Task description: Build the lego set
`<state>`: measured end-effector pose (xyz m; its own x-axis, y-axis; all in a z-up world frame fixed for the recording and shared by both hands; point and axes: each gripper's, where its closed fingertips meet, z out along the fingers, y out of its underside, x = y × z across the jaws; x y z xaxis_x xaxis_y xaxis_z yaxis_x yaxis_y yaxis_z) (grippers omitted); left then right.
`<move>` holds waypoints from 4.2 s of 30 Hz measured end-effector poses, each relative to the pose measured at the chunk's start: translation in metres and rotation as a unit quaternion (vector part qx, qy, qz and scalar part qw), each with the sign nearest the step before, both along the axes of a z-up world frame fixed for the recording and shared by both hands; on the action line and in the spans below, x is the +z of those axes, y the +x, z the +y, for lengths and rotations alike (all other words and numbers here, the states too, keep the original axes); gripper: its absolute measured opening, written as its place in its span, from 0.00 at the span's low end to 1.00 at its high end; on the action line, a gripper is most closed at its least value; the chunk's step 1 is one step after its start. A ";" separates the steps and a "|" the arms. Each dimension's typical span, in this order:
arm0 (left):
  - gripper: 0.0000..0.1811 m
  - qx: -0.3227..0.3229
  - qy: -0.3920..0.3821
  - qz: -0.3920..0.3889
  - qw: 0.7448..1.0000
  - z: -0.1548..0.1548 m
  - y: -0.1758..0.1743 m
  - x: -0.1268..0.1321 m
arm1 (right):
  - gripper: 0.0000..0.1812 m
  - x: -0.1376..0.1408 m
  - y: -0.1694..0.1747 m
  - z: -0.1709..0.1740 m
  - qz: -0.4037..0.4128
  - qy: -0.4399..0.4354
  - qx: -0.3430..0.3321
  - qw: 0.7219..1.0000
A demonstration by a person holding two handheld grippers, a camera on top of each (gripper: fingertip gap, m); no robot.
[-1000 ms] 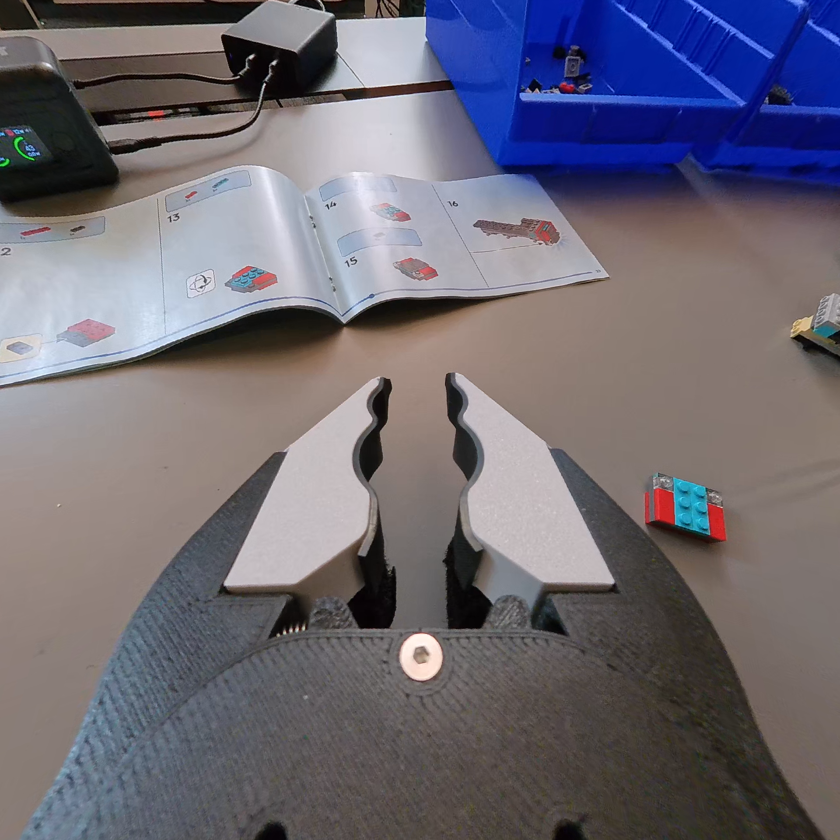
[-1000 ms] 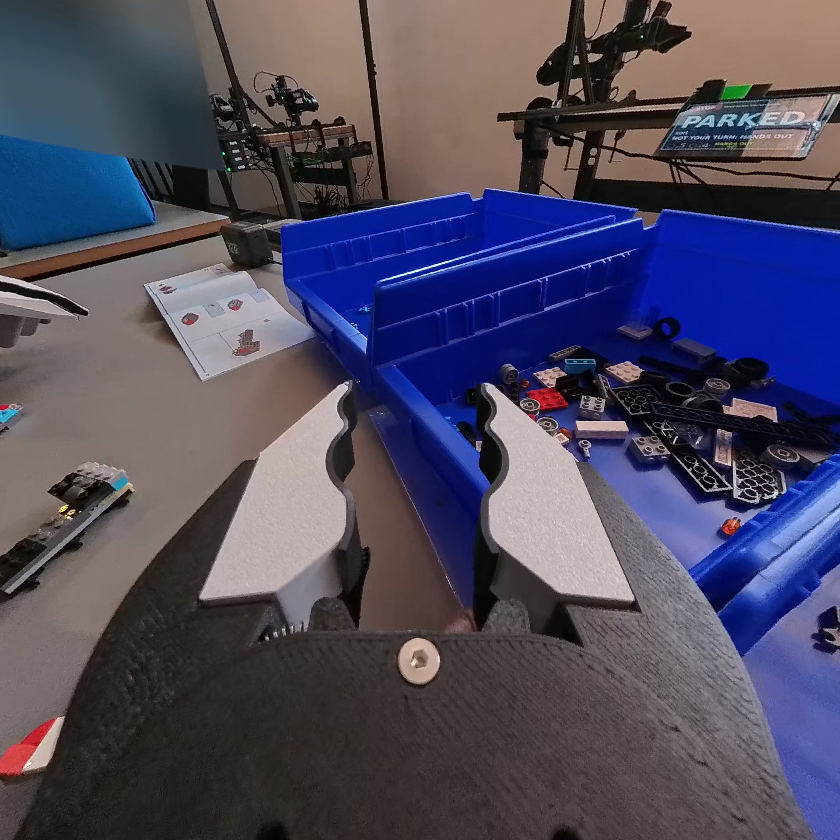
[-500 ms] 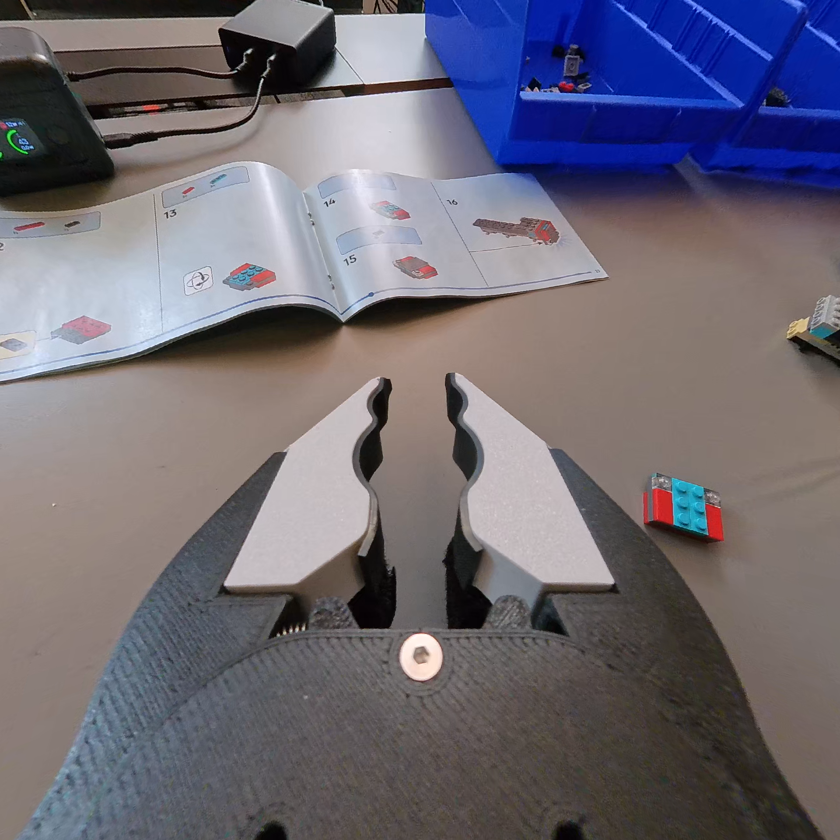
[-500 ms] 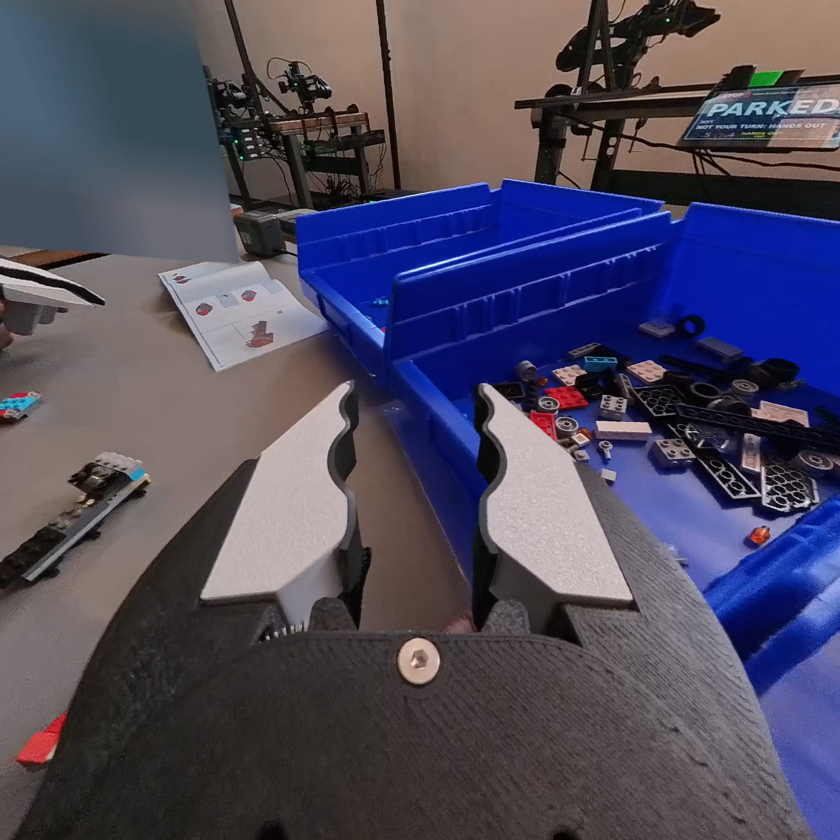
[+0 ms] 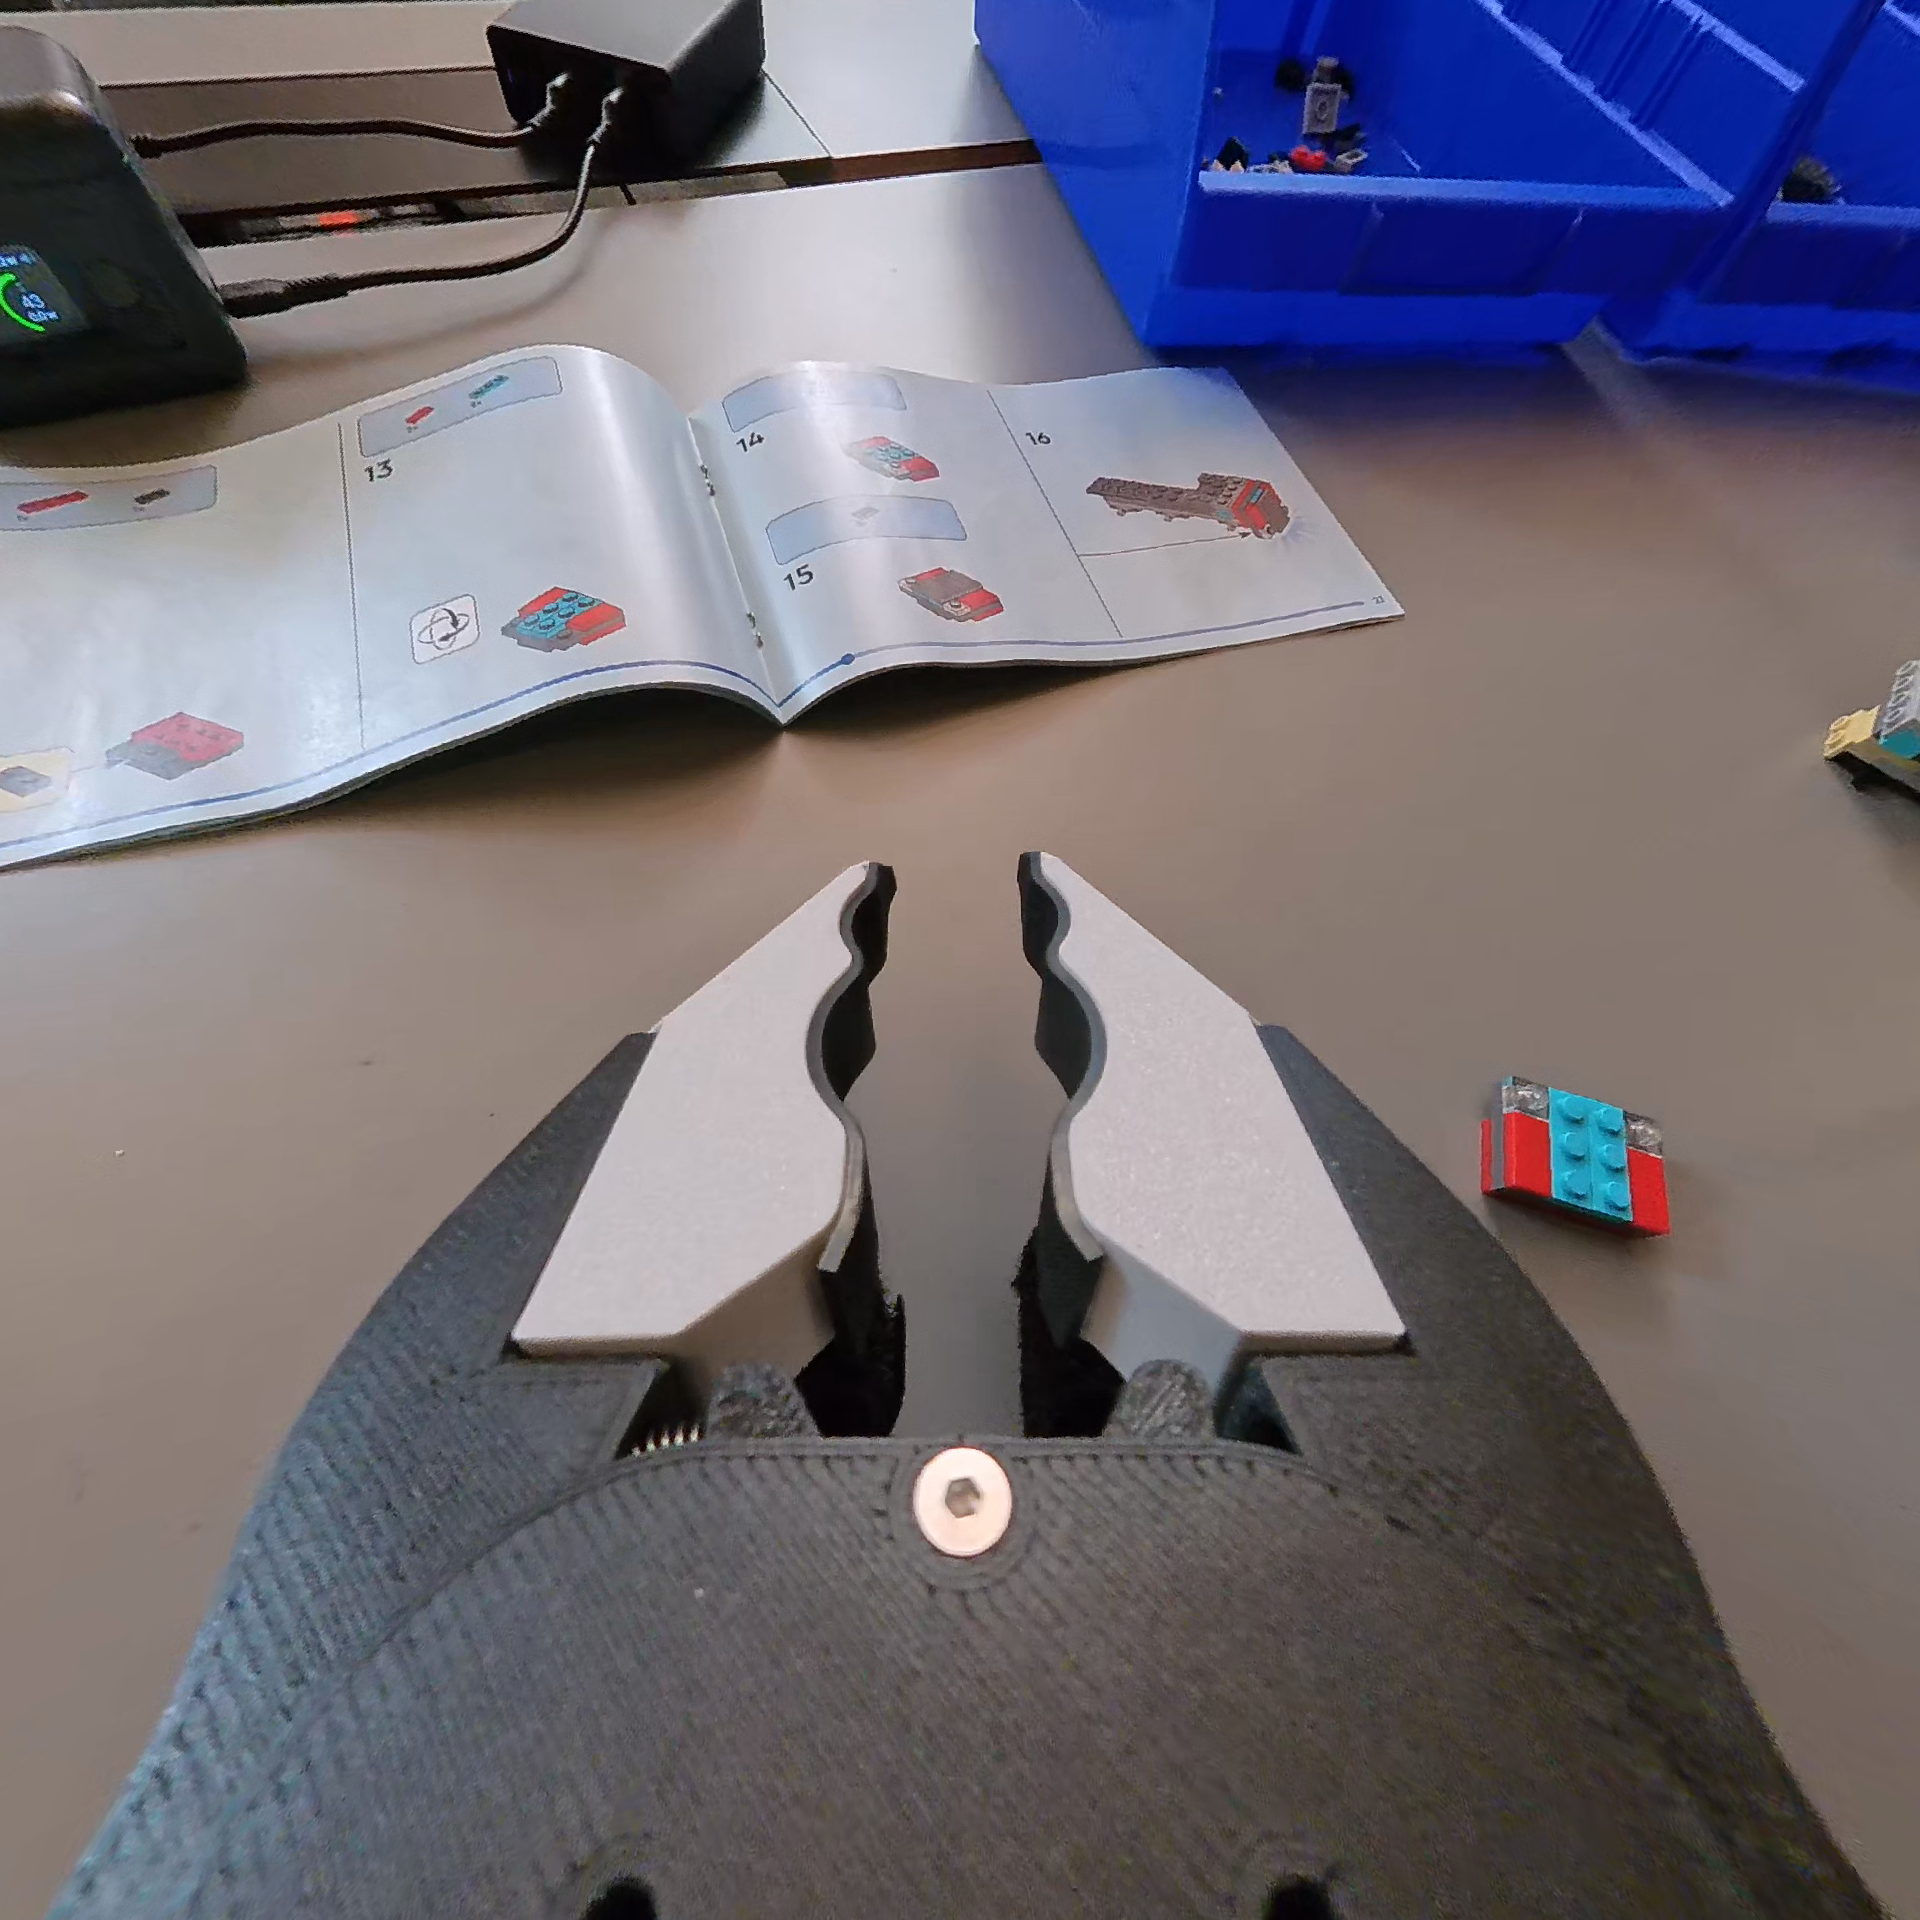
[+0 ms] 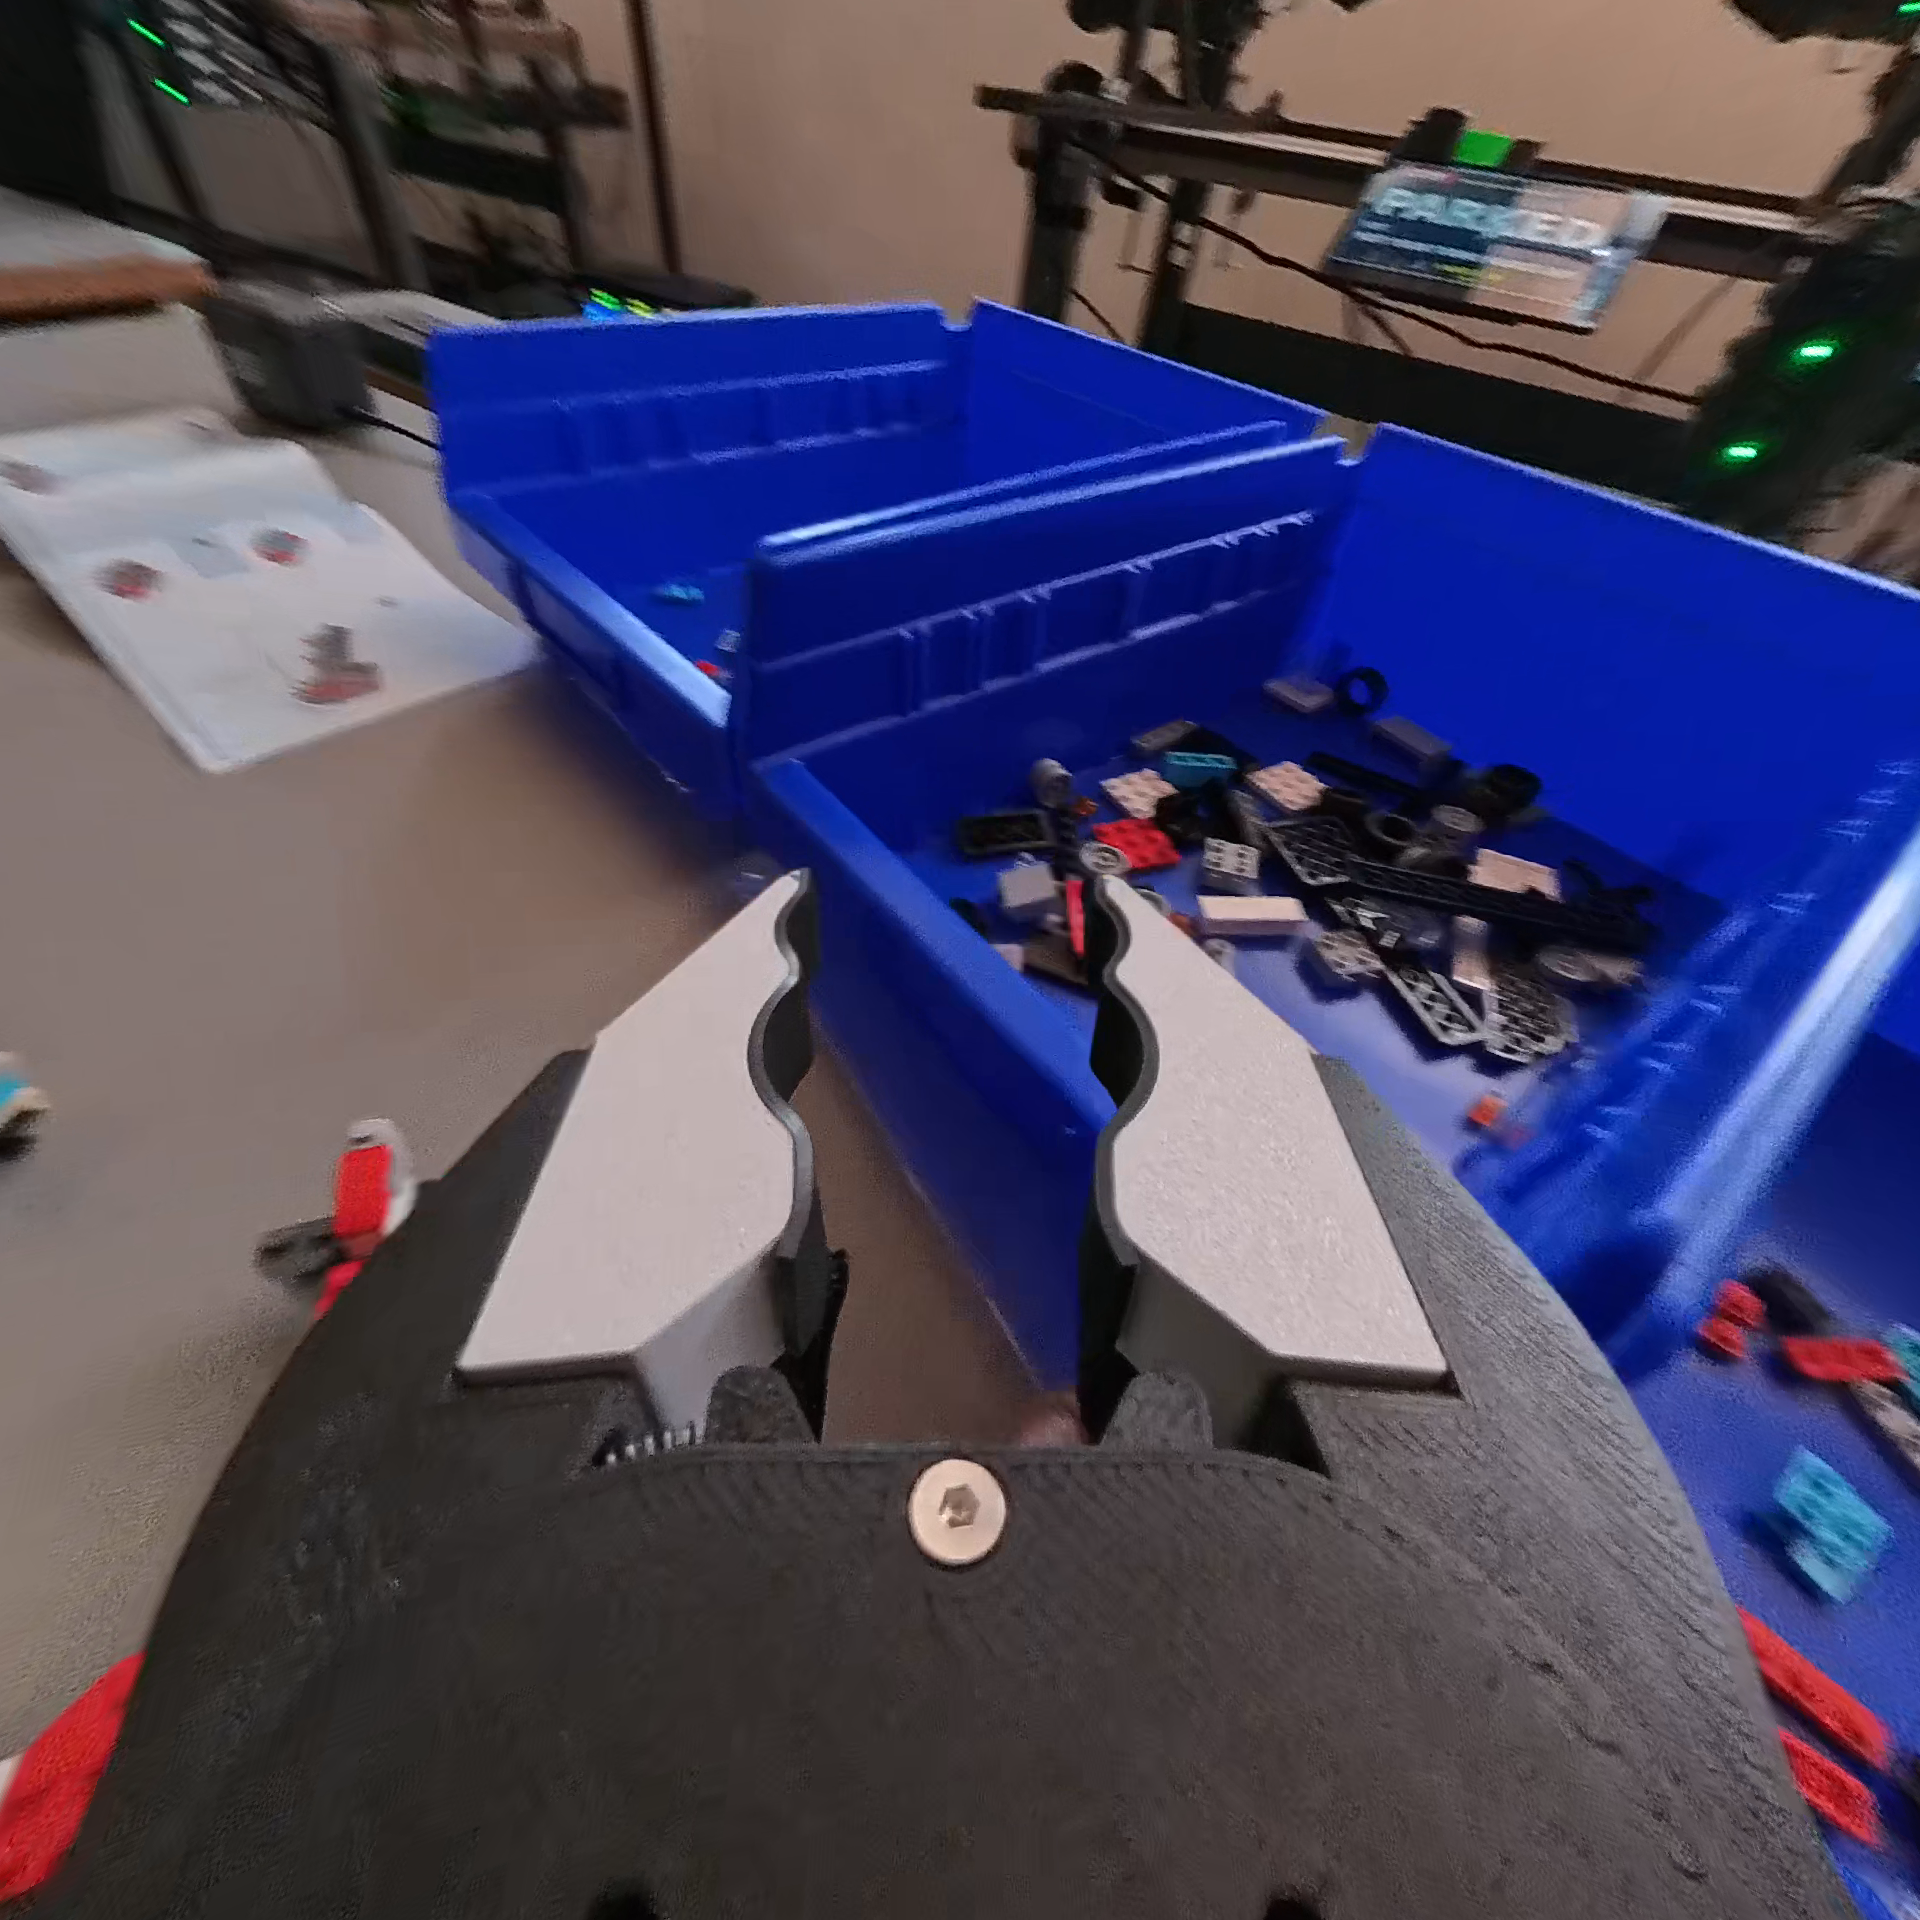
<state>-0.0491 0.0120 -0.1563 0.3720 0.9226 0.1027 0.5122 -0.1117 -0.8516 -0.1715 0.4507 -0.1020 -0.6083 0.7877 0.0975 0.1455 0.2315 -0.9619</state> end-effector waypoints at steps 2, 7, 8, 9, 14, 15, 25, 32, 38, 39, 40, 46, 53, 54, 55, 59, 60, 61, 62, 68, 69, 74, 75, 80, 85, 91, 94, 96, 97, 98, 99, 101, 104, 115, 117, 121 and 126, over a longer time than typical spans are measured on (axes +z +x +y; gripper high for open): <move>0.15 0.000 -0.004 0.000 1.000 0.000 0.000 0.000 | 0.29 -0.001 -0.004 0.009 0.002 0.023 -0.029 0.999; 0.15 0.001 -0.004 0.001 1.000 0.000 0.000 0.000 | 0.31 -0.024 -0.008 0.018 -0.035 0.096 -0.054 0.993; 0.15 0.001 -0.004 0.001 1.000 0.000 0.000 0.000 | 0.32 -0.030 -0.008 0.018 -0.046 0.110 -0.053 0.992; 0.15 0.001 -0.004 0.001 1.000 0.000 0.000 0.000 | 0.33 -0.036 -0.007 0.016 -0.057 0.123 -0.046 0.990; 0.15 0.000 0.000 0.003 1.000 0.000 0.000 0.001 | 0.33 -0.049 -0.001 0.013 -0.077 0.180 -0.032 0.980; 0.15 0.000 0.001 0.003 1.000 0.000 0.000 0.001 | 0.33 -0.051 0.000 0.014 -0.080 0.195 -0.032 0.977; 0.16 0.003 0.011 0.007 1.000 -0.001 -0.001 0.004 | 0.34 -0.056 0.017 0.012 -0.144 0.258 -0.015 0.955; 0.16 0.006 0.018 0.014 1.000 -0.003 -0.001 0.007 | 0.33 -0.055 0.041 0.005 -0.194 0.264 0.013 0.945; 0.16 0.003 0.026 0.011 1.000 -0.002 -0.001 0.006 | 0.29 -0.040 0.058 -0.009 -0.199 0.207 0.043 0.957; 0.16 0.003 0.028 0.011 1.000 -0.002 -0.001 0.007 | 0.29 -0.027 0.060 -0.009 -0.183 0.187 0.042 0.964; 0.16 0.002 0.030 0.012 0.999 -0.002 -0.001 0.007 | 0.29 -0.013 0.063 -0.006 -0.164 0.168 0.041 0.971; 0.17 -0.002 0.038 0.012 0.999 -0.002 -0.001 0.008 | 0.35 0.048 0.062 0.086 -0.106 0.129 -0.065 0.984; 0.17 -0.006 0.053 0.020 0.998 -0.002 0.001 0.012 | 0.51 -0.028 0.058 0.190 -0.216 0.244 -0.125 0.937; 0.17 -0.007 0.054 0.022 0.998 -0.002 0.001 0.013 | 0.51 -0.028 0.055 0.188 -0.211 0.241 -0.119 0.940; 0.17 -0.007 0.056 0.023 0.998 -0.002 0.001 0.013 | 0.50 -0.030 0.053 0.186 -0.212 0.240 -0.114 0.941; 0.17 -0.006 0.064 0.030 0.997 -0.003 0.002 0.016 | 0.45 -0.055 0.062 0.181 -0.252 0.288 -0.090 0.919; 0.17 -0.005 0.066 0.033 0.997 -0.003 0.002 0.017 | 0.46 -0.057 0.062 0.181 -0.244 0.297 -0.094 0.918; 0.17 -0.004 0.068 0.036 0.997 -0.004 0.002 0.018 | 0.47 -0.058 0.064 0.181 -0.244 0.300 -0.098 0.917; 0.17 -0.003 0.070 0.038 0.997 -0.004 0.002 0.019 | 0.47 -0.058 0.067 0.180 -0.247 0.298 -0.099 0.917; 0.17 -0.007 0.072 0.037 0.997 -0.003 0.003 0.019 | 0.44 -0.055 0.100 0.162 -0.257 0.283 -0.091 0.920; 0.17 -0.008 0.072 0.035 0.997 -0.003 0.003 0.018 | 0.44 -0.055 0.107 0.158 -0.256 0.281 -0.088 0.921; 0.17 -0.013 0.059 0.024 0.998 0.000 0.003 0.014 | 0.40 -0.047 0.140 0.148 -0.251 0.259 -0.072 0.930; 0.18 -0.013 0.055 0.023 0.998 0.000 0.003 0.013 | 0.40 -0.041 0.144 0.145 -0.240 0.245 -0.067 0.937; 0.24 -0.023 0.025 0.051 0.998 0.008 0.002 0.020 | 0.39 0.003 0.161 0.125 -0.166 0.138 -0.034 0.976; 0.26 -0.107 -0.008 0.102 0.989 0.070 -0.019 0.061 | 0.38 -0.006 0.177 0.090 -0.165 0.035 0.040 0.985; 0.30 -0.215 -0.023 0.129 0.968 0.164 -0.074 0.103 | 0.38 -0.049 0.179 0.075 -0.207 0.004 0.048 0.977; 0.32 -0.263 -0.035 0.116 0.957 0.210 -0.103 0.101 | 0.38 -0.052 0.177 0.074 -0.206 0.006 0.045 0.978; 0.33 -0.290 -0.060 0.114 0.948 0.235 -0.121 0.093 | 0.38 -0.053 0.176 0.076 -0.213 -0.006 0.042 0.976; 0.34 -0.303 -0.069 0.112 0.944 0.246 -0.130 0.089 | 0.38 -0.053 0.176 0.076 -0.217 -0.014 0.043 0.975; 0.34 -0.316 -0.073 0.106 0.940 0.257 -0.136 0.084 | 0.38 -0.051 0.176 0.077 -0.218 -0.022 0.044 0.975; 0.35 -0.330 -0.078 0.098 0.936 0.268 -0.141 0.080 | 0.38 -0.050 0.176 0.078 -0.218 -0.031 0.045 0.974; 0.35 -0.356 -0.095 0.087 0.926 0.284 -0.147 0.071 | 0.38 -0.048 0.176 0.079 -0.222 -0.049 0.049 0.973; 0.35 -0.390 -0.125 0.068 0.910 0.301 -0.148 0.054 | 0.37 -0.047 0.176 0.079 -0.229 -0.063 0.056 0.970; 0.33 -0.421 -0.166 0.020 0.892 0.303 -0.132 0.013 | 0.38 -0.060 0.179 0.072 -0.274 -0.044 0.081 0.957; 0.33 -0.423 -0.158 0.016 0.892 0.302 -0.128 0.014 | 0.38 -0.061 0.180 0.072 -0.278 -0.041 0.081 0.956; 0.33 -0.427 -0.150 0.013 0.892 0.301 -0.119 0.014 | 0.38 -0.064 0.180 0.071 -0.282 -0.032 0.078 0.956; 0.34 -0.431 -0.147 0.018 0.890 0.299 -0.108 0.014 | 0.38 -0.071 0.181 0.069 -0.291 -0.005 0.074 0.954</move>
